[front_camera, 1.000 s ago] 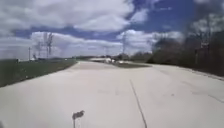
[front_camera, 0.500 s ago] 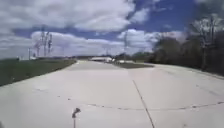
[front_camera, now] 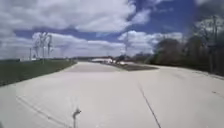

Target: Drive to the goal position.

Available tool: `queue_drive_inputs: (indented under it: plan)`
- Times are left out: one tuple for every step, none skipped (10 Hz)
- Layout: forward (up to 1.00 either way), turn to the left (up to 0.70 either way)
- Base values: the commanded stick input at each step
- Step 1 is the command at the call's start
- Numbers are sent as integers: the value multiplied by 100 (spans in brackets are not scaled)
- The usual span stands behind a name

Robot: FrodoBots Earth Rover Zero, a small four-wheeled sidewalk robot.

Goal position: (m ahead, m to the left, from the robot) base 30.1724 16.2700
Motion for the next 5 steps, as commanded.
queue_drive_inputs:
  plan:
    - [100,0]
    - [100,0]
    - [100,0]
    - [100,0]
    - [100,0]
